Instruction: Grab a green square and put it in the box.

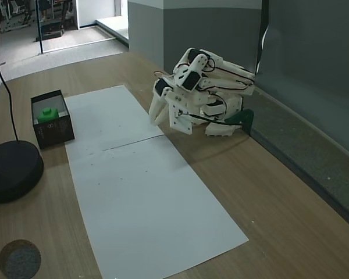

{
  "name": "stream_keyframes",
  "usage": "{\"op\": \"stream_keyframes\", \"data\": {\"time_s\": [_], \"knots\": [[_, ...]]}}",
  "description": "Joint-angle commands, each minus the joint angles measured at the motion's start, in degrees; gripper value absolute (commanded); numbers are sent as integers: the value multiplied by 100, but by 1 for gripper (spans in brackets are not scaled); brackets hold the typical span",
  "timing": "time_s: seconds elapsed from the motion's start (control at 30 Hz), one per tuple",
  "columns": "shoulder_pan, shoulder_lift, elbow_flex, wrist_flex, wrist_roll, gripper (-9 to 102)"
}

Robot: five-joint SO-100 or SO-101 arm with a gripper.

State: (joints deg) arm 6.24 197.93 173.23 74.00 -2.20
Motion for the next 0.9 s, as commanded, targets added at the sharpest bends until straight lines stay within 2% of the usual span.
{"op": "stream_keyframes", "data": {"time_s": [0.0,0.13,0.87], "knots": [[-26,123,-132,9,-18,0],[-343,123,-132,0,-26,0],[-229,123,-132,9,26,0]]}}
